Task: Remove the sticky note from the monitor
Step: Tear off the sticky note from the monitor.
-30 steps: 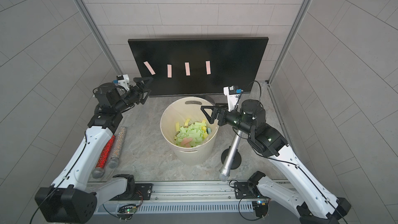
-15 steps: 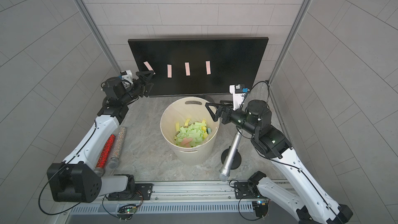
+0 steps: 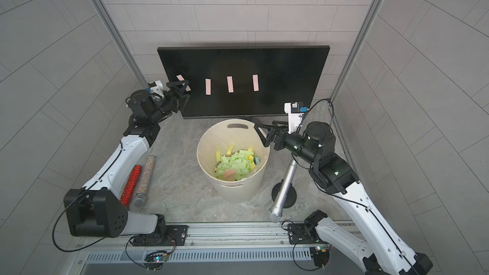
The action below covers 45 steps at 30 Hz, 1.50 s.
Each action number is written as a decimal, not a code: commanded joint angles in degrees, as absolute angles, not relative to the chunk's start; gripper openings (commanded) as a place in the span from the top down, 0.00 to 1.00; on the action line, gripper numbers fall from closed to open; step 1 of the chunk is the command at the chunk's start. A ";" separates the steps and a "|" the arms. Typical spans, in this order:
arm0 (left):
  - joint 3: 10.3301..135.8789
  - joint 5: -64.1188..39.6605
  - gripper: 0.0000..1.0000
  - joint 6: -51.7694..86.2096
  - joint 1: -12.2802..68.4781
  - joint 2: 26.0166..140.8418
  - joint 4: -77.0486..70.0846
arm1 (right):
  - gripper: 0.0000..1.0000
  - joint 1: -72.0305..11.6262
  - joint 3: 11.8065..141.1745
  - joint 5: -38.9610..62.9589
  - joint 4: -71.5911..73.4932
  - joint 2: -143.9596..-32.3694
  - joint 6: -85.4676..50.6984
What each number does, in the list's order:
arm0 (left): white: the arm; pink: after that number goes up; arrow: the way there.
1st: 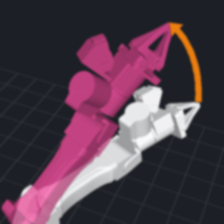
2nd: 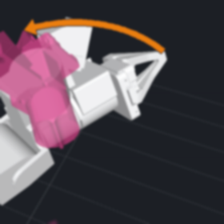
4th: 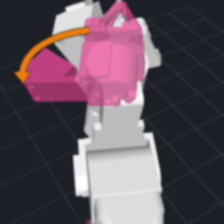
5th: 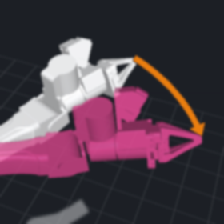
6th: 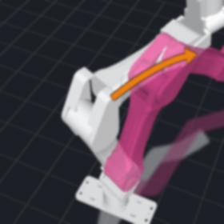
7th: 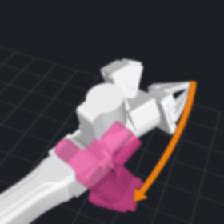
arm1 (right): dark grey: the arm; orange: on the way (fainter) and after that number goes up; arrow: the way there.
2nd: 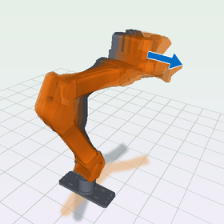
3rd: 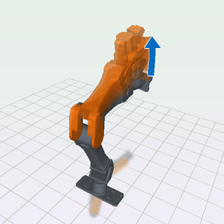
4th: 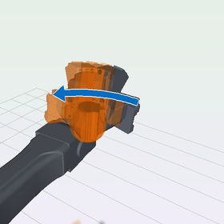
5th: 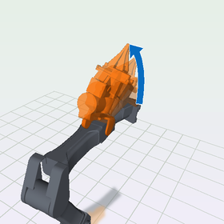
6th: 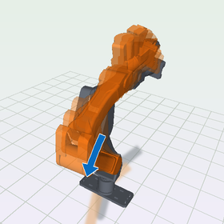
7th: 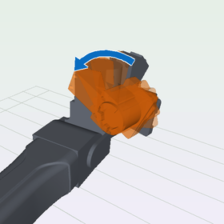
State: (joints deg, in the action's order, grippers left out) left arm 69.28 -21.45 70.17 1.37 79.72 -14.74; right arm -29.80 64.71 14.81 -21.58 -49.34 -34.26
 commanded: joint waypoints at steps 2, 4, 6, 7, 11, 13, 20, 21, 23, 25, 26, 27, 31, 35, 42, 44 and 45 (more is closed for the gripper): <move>71.80 -20.27 0.13 70.64 1.08 80.36 -17.58 | 0.00 -29.21 64.42 15.85 -19.82 -48.98 -33.40; 71.83 -19.67 0.14 70.94 1.05 80.34 -17.73 | 0.00 -29.05 64.42 16.04 -19.71 -49.03 -33.48; 71.81 -19.35 0.15 71.25 1.07 80.34 -18.20 | 0.00 -28.93 64.42 16.23 -19.56 -49.01 -33.63; 71.93 -19.24 0.16 71.40 1.18 80.38 -18.39 | 0.00 -28.84 64.38 16.30 -19.52 -49.10 -33.66; 72.31 -18.90 0.18 71.80 1.09 80.46 -18.72 | 0.00 -28.74 64.20 16.60 -19.23 -49.13 -33.97; 72.51 -18.81 0.19 72.01 1.14 80.57 -18.85 | 0.00 -28.68 64.07 16.65 -19.17 -49.13 -34.10; 72.75 -18.48 0.24 72.94 1.12 80.52 -19.86 | 0.00 -28.56 64.08 16.83 -19.07 -48.94 -34.39; 72.77 -18.38 0.24 73.01 1.12 80.56 -19.93 | 0.00 -28.56 64.03 16.87 -19.07 -49.00 -34.36; 72.82 -18.22 0.25 73.10 1.12 80.56 -19.99 | 0.00 -28.50 63.95 16.98 -19.07 -48.91 -34.44; 72.83 -18.11 0.27 73.21 1.09 80.51 -20.04 | 0.00 -28.48 63.82 17.05 -19.00 -48.87 -34.52; 72.91 -18.13 0.27 73.29 1.03 80.63 -20.12 | 0.00 -28.48 63.77 17.01 -18.96 -48.91 -34.55; 72.87 -18.02 0.28 73.38 1.12 80.68 -20.20 | 0.00 -28.48 63.74 17.05 -18.92 -48.92 -34.67; 73.02 -18.20 0.33 73.77 1.10 80.95 -20.62 | 0.00 -28.39 63.78 17.14 -18.90 -48.86 -34.63; 72.78 -18.11 0.42 74.24 1.11 81.03 -20.91 | 0.00 -28.32 63.72 17.12 -18.90 -48.65 -34.66; 72.69 -17.39 0.64 74.70 1.11 80.93 -19.96 | 0.00 -28.14 63.90 17.30 -18.85 -48.54 -34.67; 72.69 -17.00 0.70 74.80 1.09 80.61 -19.46 | 0.00 -28.05 64.05 17.40 -18.85 -48.52 -34.70; 72.73 -17.02 0.72 74.78 1.11 80.48 -19.29 | 0.00 -28.04 64.07 17.46 -18.87 -48.52 -34.71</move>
State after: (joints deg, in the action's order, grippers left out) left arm 71.13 -18.68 75.44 1.37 80.25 -18.41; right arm -28.36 63.94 17.02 -19.66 -49.36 -34.33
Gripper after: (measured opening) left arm 0.284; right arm 0.999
